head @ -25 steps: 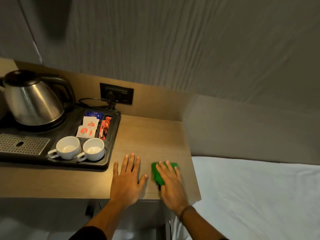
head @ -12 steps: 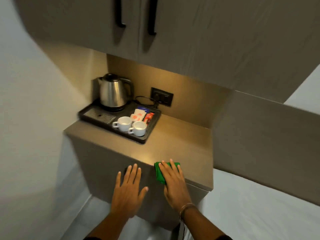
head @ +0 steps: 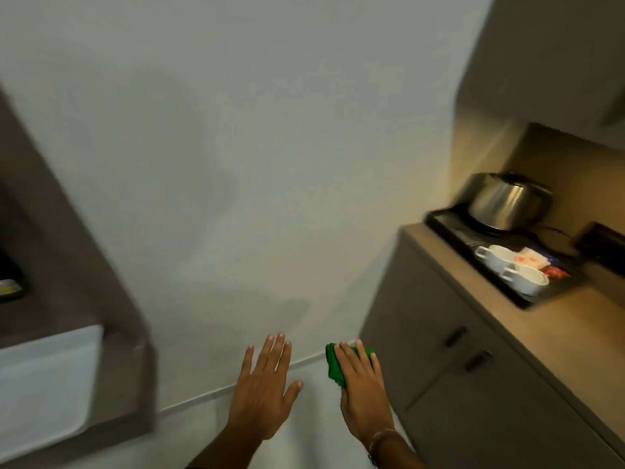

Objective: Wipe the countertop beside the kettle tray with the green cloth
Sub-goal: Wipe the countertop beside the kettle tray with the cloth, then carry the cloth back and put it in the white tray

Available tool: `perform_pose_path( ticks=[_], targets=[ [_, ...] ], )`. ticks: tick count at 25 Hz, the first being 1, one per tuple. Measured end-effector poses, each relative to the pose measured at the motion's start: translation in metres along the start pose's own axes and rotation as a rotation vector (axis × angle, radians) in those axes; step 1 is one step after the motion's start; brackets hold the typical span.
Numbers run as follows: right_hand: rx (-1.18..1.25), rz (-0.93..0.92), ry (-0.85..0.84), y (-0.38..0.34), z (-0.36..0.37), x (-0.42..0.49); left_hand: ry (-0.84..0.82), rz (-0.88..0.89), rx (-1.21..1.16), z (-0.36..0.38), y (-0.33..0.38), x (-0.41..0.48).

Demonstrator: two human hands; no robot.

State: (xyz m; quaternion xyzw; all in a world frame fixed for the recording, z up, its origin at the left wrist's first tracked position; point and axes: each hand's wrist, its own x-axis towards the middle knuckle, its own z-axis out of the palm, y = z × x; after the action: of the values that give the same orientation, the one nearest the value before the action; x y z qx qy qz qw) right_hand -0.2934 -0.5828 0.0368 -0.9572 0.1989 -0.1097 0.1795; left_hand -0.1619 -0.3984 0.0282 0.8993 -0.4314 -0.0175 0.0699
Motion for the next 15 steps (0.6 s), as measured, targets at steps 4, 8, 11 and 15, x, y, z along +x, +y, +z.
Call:
perform_pose_path(
  ticks=[4, 8, 11, 15],
  targets=[
    [0.002, -0.171, -0.121, -0.110, 0.059, 0.022, -0.037, -0.235, -0.002, -0.017, -0.100, -0.073],
    [0.011, -0.370, -0.206, -0.228, 0.120, 0.039, -0.017, -0.381, -0.037, -0.035, -0.198, -0.145],
    [0.049, -0.438, -0.275, -0.324, 0.169, 0.048, -0.029, -0.497, 0.013, -0.038, -0.278, -0.190],
    [0.052, -0.495, -0.313, -0.421, 0.225, 0.068, -0.053, -0.605, 0.039, -0.033, -0.376, -0.217]
  ],
)
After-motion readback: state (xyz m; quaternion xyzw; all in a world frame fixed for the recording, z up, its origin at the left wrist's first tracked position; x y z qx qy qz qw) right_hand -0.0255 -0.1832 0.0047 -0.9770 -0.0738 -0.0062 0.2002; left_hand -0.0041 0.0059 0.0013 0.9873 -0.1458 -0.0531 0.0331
